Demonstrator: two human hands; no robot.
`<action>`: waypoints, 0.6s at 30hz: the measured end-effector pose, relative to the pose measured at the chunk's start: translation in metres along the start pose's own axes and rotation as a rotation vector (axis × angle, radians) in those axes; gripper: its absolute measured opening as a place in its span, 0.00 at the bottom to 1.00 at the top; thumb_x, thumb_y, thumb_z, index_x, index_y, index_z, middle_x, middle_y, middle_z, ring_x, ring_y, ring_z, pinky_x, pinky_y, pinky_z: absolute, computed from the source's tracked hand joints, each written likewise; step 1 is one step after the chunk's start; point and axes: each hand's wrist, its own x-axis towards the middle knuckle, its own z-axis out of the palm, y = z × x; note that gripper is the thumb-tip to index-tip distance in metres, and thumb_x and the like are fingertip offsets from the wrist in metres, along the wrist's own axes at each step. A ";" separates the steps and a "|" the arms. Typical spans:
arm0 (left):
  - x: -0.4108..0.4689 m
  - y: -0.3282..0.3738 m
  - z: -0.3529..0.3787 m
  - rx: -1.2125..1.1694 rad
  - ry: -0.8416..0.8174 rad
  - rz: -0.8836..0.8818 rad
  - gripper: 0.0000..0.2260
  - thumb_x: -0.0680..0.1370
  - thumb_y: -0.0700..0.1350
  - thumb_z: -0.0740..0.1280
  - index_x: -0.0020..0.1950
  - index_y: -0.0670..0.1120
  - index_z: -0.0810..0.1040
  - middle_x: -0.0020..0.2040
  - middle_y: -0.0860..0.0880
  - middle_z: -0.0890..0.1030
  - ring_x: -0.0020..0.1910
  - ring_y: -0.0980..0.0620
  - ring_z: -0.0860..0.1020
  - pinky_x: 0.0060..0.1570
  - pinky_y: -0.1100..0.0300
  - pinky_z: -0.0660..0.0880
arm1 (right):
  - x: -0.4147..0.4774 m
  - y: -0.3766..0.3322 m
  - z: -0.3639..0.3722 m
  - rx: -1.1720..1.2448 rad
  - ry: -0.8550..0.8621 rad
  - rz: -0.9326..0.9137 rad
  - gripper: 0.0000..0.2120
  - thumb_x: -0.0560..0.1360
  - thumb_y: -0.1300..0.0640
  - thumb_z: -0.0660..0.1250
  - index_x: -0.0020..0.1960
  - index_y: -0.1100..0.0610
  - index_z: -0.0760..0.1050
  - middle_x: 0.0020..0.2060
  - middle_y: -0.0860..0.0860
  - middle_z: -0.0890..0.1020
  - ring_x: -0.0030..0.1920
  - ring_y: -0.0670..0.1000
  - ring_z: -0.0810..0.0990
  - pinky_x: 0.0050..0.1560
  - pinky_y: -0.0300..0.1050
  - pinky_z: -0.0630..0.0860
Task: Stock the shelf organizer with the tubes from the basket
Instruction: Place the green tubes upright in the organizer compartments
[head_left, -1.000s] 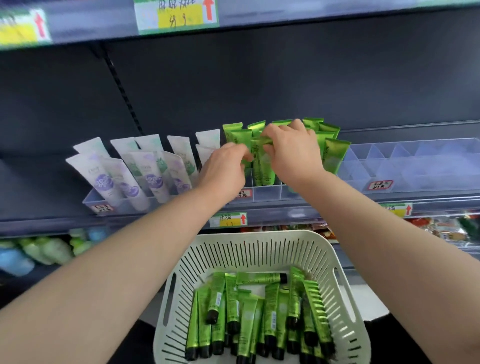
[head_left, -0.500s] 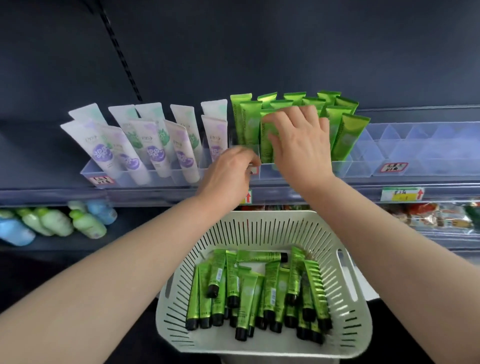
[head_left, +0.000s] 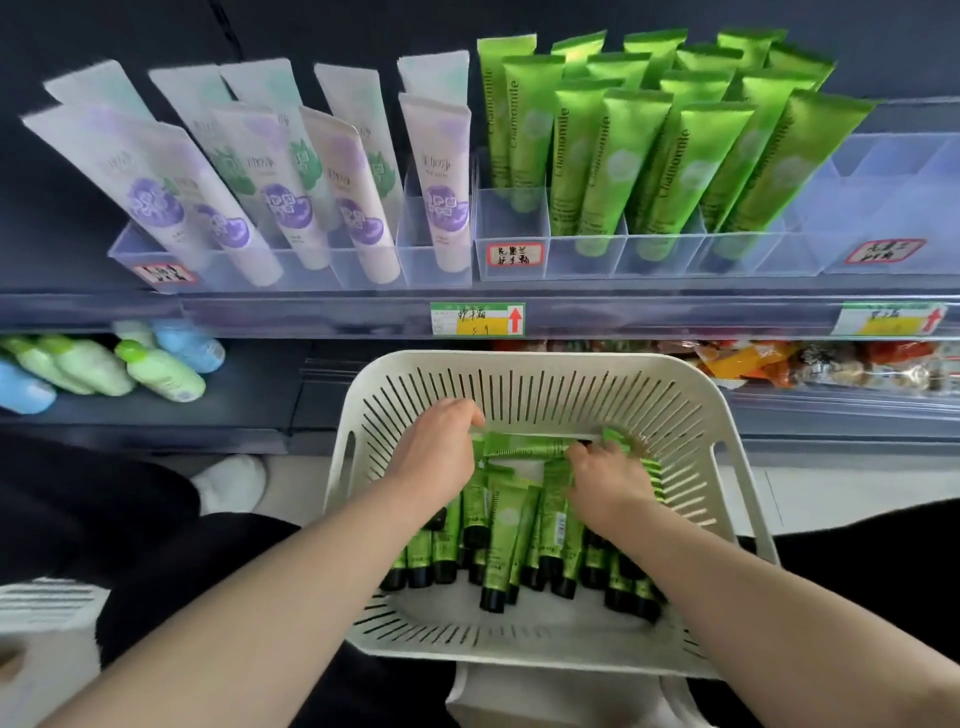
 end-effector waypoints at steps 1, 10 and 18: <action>0.001 -0.001 0.005 -0.005 -0.012 -0.003 0.16 0.77 0.33 0.64 0.61 0.50 0.76 0.62 0.54 0.76 0.62 0.55 0.74 0.63 0.59 0.69 | 0.001 -0.002 0.006 0.000 -0.024 0.014 0.21 0.77 0.57 0.62 0.69 0.56 0.63 0.61 0.55 0.75 0.64 0.57 0.70 0.60 0.53 0.70; 0.016 -0.002 0.022 -0.030 -0.035 0.002 0.16 0.78 0.33 0.64 0.61 0.49 0.77 0.61 0.54 0.76 0.59 0.54 0.76 0.59 0.59 0.73 | 0.021 -0.034 0.023 0.433 -0.029 0.152 0.19 0.77 0.61 0.60 0.67 0.59 0.62 0.47 0.55 0.80 0.45 0.57 0.80 0.38 0.48 0.75; 0.016 -0.008 0.025 -0.043 -0.038 -0.017 0.15 0.78 0.35 0.65 0.61 0.49 0.77 0.63 0.53 0.76 0.61 0.54 0.75 0.61 0.58 0.73 | 0.022 -0.064 0.040 0.476 -0.187 0.073 0.22 0.78 0.63 0.61 0.70 0.59 0.61 0.63 0.59 0.71 0.59 0.57 0.75 0.50 0.47 0.74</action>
